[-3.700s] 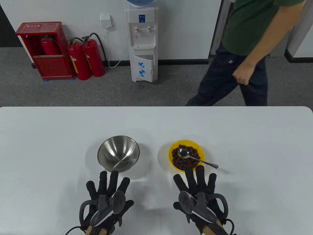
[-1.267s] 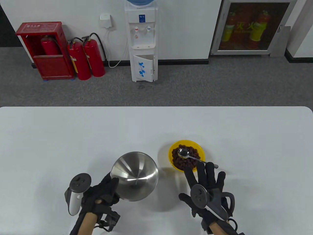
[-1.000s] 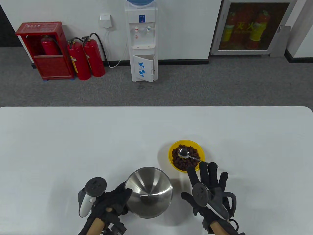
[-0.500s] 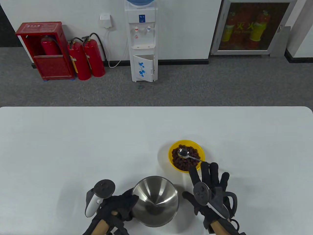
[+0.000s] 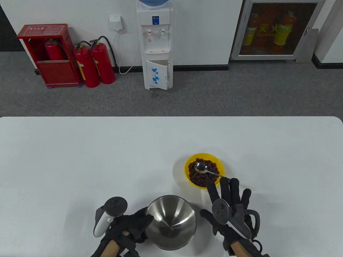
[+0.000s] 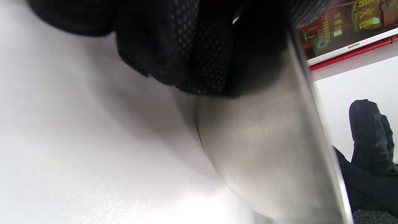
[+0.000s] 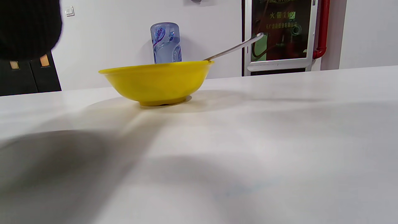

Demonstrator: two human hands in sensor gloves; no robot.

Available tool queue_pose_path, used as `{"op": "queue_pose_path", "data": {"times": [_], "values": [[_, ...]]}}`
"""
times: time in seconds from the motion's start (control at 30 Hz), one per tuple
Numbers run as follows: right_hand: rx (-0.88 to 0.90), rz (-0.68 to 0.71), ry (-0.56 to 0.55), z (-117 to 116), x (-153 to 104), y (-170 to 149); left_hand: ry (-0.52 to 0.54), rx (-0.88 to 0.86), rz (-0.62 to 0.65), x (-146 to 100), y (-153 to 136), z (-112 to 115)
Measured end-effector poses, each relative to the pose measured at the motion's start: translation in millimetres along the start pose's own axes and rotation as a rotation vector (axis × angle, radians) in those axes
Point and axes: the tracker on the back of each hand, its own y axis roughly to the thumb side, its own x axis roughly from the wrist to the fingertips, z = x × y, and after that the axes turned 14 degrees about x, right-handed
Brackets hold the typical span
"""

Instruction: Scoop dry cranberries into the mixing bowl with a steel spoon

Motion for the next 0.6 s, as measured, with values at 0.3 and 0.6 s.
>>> {"op": "queue_pose_path", "data": {"times": [0.3,0.6], "values": [[0.001,-0.003,0.003,0,0,0,0.04,-0.009,0.003,-4,-2,-8],[0.003,-0.015,0.011,0,0,-1,0.416,0.391,-0.094,-21,0,-36]]}}
